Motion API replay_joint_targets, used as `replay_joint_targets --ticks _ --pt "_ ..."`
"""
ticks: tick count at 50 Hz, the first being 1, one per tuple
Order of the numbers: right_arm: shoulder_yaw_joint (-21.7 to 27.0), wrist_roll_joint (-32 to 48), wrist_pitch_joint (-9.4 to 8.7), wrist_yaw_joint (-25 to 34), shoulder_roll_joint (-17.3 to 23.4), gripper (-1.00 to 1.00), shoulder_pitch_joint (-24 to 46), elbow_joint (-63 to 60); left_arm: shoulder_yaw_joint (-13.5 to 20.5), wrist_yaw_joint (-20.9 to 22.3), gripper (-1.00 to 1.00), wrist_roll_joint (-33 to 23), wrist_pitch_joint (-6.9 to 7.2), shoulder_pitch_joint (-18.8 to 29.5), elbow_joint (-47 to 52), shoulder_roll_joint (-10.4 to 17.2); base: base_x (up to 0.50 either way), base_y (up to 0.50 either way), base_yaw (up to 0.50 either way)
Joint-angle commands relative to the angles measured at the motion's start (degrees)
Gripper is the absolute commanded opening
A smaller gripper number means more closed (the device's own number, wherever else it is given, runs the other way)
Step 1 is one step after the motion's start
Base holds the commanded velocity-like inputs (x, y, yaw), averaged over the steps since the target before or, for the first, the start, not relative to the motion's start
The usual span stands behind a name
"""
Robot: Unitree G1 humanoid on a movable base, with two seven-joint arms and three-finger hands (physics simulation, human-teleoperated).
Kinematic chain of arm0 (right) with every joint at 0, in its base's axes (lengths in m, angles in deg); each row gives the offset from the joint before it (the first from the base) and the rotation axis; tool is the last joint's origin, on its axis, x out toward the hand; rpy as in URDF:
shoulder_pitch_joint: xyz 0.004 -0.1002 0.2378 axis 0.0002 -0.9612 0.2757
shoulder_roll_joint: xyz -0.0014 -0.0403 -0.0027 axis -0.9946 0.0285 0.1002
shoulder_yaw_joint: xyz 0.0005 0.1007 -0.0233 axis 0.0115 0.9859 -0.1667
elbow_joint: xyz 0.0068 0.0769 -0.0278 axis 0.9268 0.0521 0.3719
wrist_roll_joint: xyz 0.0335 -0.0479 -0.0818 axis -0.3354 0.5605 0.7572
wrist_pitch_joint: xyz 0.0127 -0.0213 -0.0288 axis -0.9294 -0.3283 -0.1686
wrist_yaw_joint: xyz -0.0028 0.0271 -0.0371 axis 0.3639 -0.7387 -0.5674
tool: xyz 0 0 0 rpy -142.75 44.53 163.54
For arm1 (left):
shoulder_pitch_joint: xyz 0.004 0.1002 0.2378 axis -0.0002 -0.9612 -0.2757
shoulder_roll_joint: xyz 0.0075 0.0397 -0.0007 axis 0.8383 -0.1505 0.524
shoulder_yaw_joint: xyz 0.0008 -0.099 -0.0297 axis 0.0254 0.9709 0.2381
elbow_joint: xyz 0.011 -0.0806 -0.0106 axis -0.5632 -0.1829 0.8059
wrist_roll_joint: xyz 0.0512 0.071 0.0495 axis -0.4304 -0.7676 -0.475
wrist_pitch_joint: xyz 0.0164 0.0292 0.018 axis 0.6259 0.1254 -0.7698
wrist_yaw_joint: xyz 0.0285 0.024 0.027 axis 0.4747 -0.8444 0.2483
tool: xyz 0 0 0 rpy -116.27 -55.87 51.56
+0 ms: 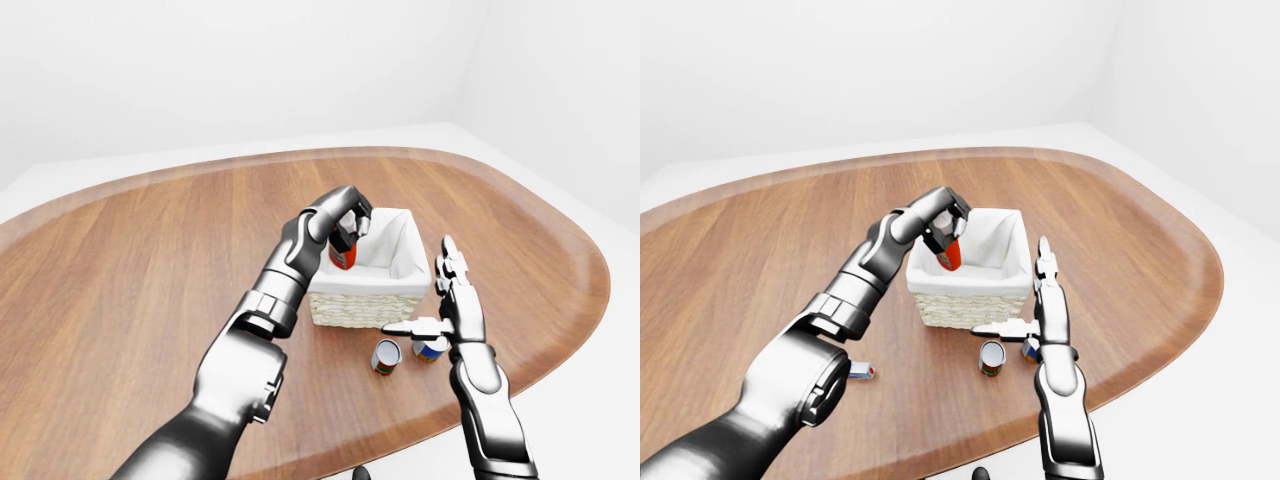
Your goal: Pick up the ketchup, and put it in the basket.
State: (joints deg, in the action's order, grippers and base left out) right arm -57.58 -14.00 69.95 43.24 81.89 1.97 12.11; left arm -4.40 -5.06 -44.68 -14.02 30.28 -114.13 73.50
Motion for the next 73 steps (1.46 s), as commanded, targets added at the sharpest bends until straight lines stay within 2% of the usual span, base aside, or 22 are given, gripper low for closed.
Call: replay_joint_targets --ticks 1,10,15,19,25,26,32,33,34,37,44,46,52,53,56,61,66,69,73 --pt "-0.1 -0.1 0.0 -0.1 0.0 1.0 -0.2 0.8 0.6 -3.7 -1.0 -0.8 0.0 0.0 -3.5 -1.0 0.0 0.0 0.0" --pt "-0.3 -0.2 0.07 -0.1 -0.1 1.0 -0.2 1.6 0.8 -5.3 -1.0 -0.6 -0.4 0.7 -5.2 -1.7 0.0 0.0 0.0" --pt "-0.2 -0.4 0.53 -0.1 0.0 1.0 -0.3 2.1 0.8 -5.9 -1.0 0.2 0.0 0.9 -4.3 -2.7 0.0 0.0 0.0" --pt "-0.2 -0.5 0.72 0.0 0.0 1.0 -0.6 2.1 0.6 -7.5 -1.0 0.5 -0.73 1.4 -4.7 -3.2 0.0 0.0 0.0" --pt "-0.1 -0.5 1.58 0.1 -0.1 1.0 -0.7 2.8 0.8 -8.4 -1.0 1.2 -0.62 2.6 -4.9 -3.4 0.0 0.0 0.0" --pt "-0.1 -0.6 1.74 0.0 0.0 1.0 -0.7 3.1 0.9 -9.0 -1.0 1.4 -1.13 2.7 -4.6 -3.4 0.0 0.0 0.0" --pt "0.1 -0.7 1.9 0.1 0.0 1.0 -0.8 3.1 0.7 -9.4 -0.96 1.6 -0.52 3.3 -3.9 -3.6 0.0 0.0 0.0" --pt "0.0 -0.6 1.86 0.1 0.0 1.0 -0.9 3.0 0.5 -8.9 -0.34 1.4 -0.09 3.2 -3.7 -3.6 0.0 0.0 0.0" --pt "0.1 -0.7 1.8 0.1 0.0 1.0 -0.8 2.9 0.6 -10.6 1.0 1.1 -0.54 3.5 -4.2 -3.6 0.0 0.0 0.0" --pt "0.1 -0.7 1.76 0.1 0.0 1.0 -0.8 2.8 0.3 -9.9 1.0 0.9 -0.75 3.3 -4.8 -3.4 0.0 0.0 0.0" --pt "0.1 -0.5 1.71 -0.1 0.0 1.0 -0.5 3.1 0.6 -11.4 1.0 0.0 -1.36 4.4 -6.2 -2.9 0.0 0.0 0.0" --pt "0.0 -0.4 1.68 -0.1 0.0 1.0 -0.5 3.2 1.1 -11.0 1.0 0.7 -0.91 4.7 -5.9 -2.9 0.0 0.0 0.0" --pt "-0.2 -0.3 1.88 -0.2 0.0 1.0 -0.4 3.6 1.0 -11.7 1.0 0.7 -0.82 4.9 -5.2 -3.0 0.0 0.0 0.0" --pt "-0.2 -0.3 1.97 -0.1 0.0 1.0 -0.4 3.6 1.2 -11.1 1.0 1.0 -0.17 5.1 -4.3 -2.9 0.0 0.0 0.0" --pt "-0.2 -0.2 2.44 -0.2 0.0 1.0 -0.4 4.2 1.9 -11.0 1.0 2.1 0.0 6.0 -2.8 -2.6 0.0 0.0 0.0" --pt "-0.5 -0.2 3.45 -0.4 -0.1 1.0 0.0 5.9 2.0 -8.0 1.0 4.3 0.0 6.2 7.6 -2.3 0.0 0.0 0.0" --pt "-0.5 -0.3 3.28 -0.4 0.0 1.0 -0.1 5.6 1.5 -3.5 1.0 4.9 0.0 5.3 19.1 -2.3 0.0 0.0 0.0" --pt "-0.4 -0.4 3.21 -0.3 0.0 1.0 -0.2 5.3 1.9 -2.6 1.0 6.1 0.0 5.6 21.9 -2.1 0.0 0.0 0.0" --pt "-0.6 -0.3 2.47 -0.3 0.0 1.0 -0.4 4.1 2.4 0.7 1.0 7.4 0.0 5.5 32.1 -0.5 0.0 0.0 0.0"
